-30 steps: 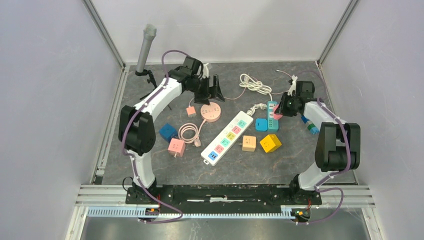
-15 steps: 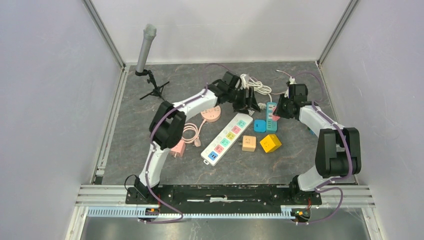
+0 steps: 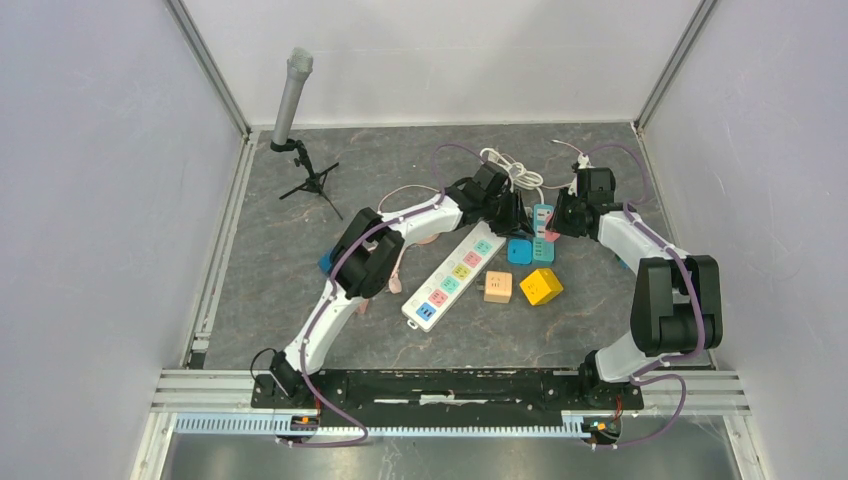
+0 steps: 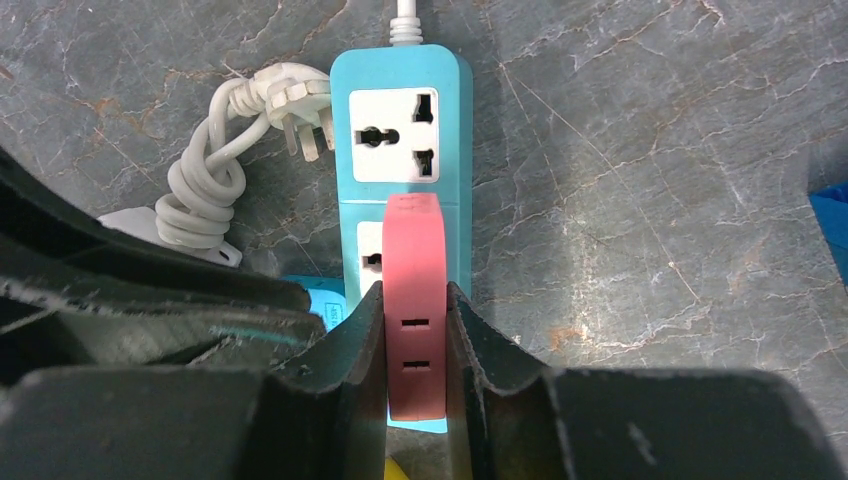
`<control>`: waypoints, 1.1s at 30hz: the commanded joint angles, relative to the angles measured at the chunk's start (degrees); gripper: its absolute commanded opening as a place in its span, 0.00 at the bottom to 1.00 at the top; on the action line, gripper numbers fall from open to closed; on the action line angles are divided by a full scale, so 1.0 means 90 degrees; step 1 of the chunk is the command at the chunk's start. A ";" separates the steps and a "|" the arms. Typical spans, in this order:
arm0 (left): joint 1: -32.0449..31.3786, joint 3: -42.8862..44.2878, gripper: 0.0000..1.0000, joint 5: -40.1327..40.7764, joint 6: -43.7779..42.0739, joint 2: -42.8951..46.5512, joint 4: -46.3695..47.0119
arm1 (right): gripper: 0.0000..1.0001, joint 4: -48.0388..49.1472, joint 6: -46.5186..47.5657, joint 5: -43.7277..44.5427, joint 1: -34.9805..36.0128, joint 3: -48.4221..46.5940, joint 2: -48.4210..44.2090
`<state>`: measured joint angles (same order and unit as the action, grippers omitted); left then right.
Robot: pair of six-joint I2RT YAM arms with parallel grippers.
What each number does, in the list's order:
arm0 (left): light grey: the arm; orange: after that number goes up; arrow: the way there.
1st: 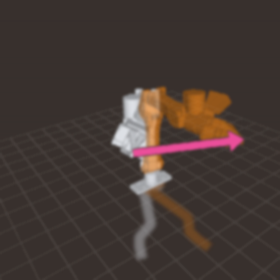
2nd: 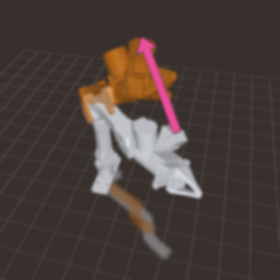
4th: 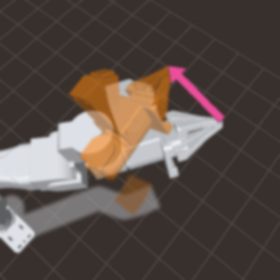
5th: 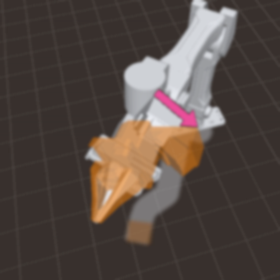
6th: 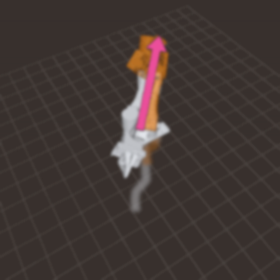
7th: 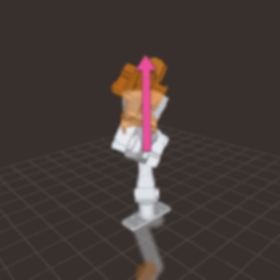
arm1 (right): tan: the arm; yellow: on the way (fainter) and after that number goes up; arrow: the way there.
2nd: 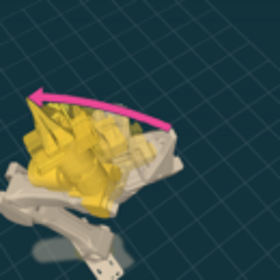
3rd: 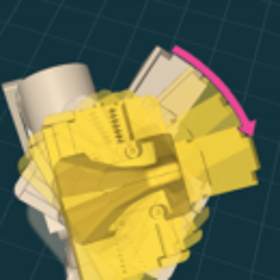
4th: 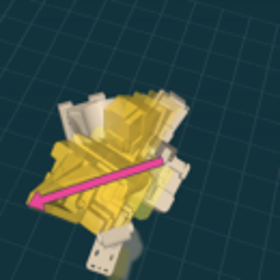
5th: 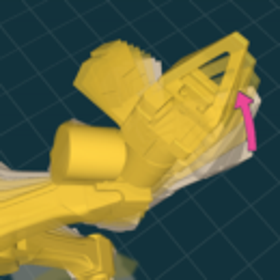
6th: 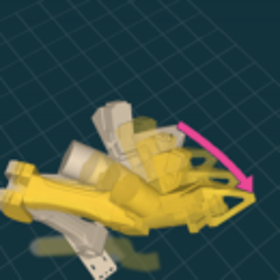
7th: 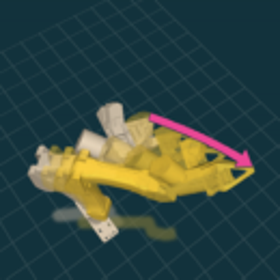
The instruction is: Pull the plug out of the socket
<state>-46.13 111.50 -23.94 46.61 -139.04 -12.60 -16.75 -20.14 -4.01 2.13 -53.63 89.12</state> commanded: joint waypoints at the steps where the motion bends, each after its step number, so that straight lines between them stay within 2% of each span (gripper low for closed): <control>1: -0.0021 0.0449 0.36 0.0399 0.0405 -0.0297 0.0285 | 0.00 -0.0080 -0.0041 0.0136 -0.0030 0.0223 0.0021; 5: -0.0031 0.1115 0.36 0.0429 0.0310 -0.0673 0.0032 | 0.00 -0.0187 0.0054 0.0182 -0.0024 0.0066 0.0021; 8: -0.0038 0.1154 0.35 0.0222 0.0452 -0.0756 0.0368 | 0.00 -0.0136 0.0083 0.0141 -0.0030 0.0060 -0.0002; 11: -0.0070 0.1215 0.31 0.0395 0.0339 -0.0842 0.0252 | 0.00 0.0030 0.0085 0.0123 -0.0032 0.0149 -0.0022; 13: -0.0066 0.1200 0.25 0.0502 0.0371 -0.0907 -0.0045 | 0.00 -0.0023 0.0080 0.0050 -0.0032 0.0085 0.0026; 16: -0.0143 0.1080 0.21 0.0388 0.0276 -0.0908 -0.0196 | 0.00 -0.0091 0.0177 -0.0168 -0.0024 -0.0079 0.0030; 19: -0.0272 0.1186 0.18 0.0715 -0.0291 -0.0988 -0.0866 | 0.00 -0.0272 0.0215 -0.0427 -0.0067 -0.0360 0.0055; 22: -0.0285 0.1040 0.13 0.0801 -0.0388 -0.1088 -0.1242 | 0.00 -0.0435 0.0208 -0.0781 -0.0162 -0.0592 0.0060; 29: -0.0285 0.1446 0.11 0.1048 -0.0796 -0.1386 -0.1972 | 0.00 -0.0251 -0.0010 -0.1877 -0.0597 -0.0672 0.0141; 33: -0.0285 0.1527 0.11 0.1030 -0.0803 -0.1367 -0.2057 | 0.00 -0.0317 0.0303 -0.1218 -0.0539 -0.0687 -0.0012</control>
<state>-47.66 125.89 -17.78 44.03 -147.22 -20.88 -21.50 -19.20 -16.01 -3.33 -57.10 90.50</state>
